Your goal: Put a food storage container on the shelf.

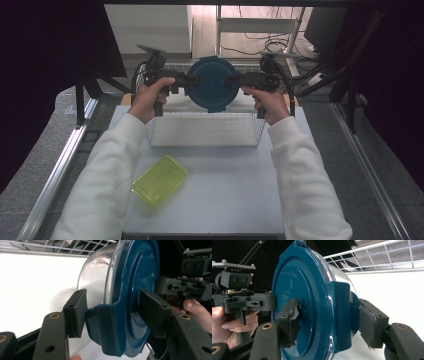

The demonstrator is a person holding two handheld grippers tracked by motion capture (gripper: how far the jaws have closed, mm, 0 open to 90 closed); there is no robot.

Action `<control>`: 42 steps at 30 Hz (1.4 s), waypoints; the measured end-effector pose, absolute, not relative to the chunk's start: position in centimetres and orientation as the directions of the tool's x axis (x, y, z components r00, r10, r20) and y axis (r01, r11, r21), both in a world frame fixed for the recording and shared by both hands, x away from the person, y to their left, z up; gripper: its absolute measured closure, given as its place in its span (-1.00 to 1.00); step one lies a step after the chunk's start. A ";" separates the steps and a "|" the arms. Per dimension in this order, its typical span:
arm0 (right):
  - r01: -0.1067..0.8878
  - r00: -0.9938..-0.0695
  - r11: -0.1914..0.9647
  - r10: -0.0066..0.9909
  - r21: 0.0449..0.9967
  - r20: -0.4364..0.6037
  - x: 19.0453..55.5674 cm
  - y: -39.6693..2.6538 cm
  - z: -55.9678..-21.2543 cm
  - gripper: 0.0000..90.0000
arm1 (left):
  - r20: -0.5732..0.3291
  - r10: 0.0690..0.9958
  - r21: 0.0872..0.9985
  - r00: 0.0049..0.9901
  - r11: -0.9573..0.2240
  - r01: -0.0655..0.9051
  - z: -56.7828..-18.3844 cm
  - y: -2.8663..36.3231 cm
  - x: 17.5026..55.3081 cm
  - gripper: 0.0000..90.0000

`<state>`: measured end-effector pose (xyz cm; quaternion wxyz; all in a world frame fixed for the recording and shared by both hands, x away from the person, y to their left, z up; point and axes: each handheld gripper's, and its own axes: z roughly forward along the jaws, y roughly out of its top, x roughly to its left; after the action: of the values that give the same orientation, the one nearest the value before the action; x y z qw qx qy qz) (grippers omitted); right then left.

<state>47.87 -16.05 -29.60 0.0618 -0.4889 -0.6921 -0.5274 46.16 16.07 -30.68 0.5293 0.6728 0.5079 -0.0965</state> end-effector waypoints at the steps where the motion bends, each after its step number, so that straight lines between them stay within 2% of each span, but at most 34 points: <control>1: 0.742 -0.514 -0.034 0.612 0.669 0.601 48.0 -16.0 -29.6 -0.14 | -0.672 0.581 0.611 0.460 0.084 0.787 -30.6 16.2 46.3 -0.09; 15: 0.765 -0.476 -0.068 0.610 0.641 0.633 49.1 -16.0 -30.2 -0.14 | -0.706 0.556 0.592 0.438 0.124 0.796 -31.5 16.4 47.6 -0.06; 23: 0.795 -0.411 -0.116 0.620 0.596 0.669 49.9 -15.8 -30.6 -0.20 | -0.744 0.538 0.551 0.396 0.160 0.819 -32.5 16.4 48.8 -0.09; 29: 0.829 -0.326 -0.177 0.620 0.531 0.714 50.7 -15.7 -31.7 -0.27 | -0.762 0.531 0.530 0.370 0.183 0.828 -33.3 16.2 49.5 -0.11; 37: 0.829 -0.297 -0.208 0.624 0.519 0.723 50.6 -15.6 -32.0 -0.30 | -0.757 0.533 0.543 0.377 0.194 0.817 -33.5 16.0 49.5 -0.12; 40: 0.821 -0.293 -0.213 0.639 0.530 0.711 50.3 -15.3 -31.9 -0.38 | -0.744 0.544 0.559 0.388 0.188 0.807 -33.5 15.9 49.4 -0.16; 42: 0.815 -0.288 -0.223 0.645 0.535 0.708 49.9 -14.9 -31.8 -0.55 | -0.717 0.573 0.583 0.398 0.179 0.792 -33.4 15.6 49.2 -0.31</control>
<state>49.91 -14.94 -31.80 0.0831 -0.5907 -0.6178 -0.5123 49.15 15.63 -33.37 0.5466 0.6327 0.5393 -0.1004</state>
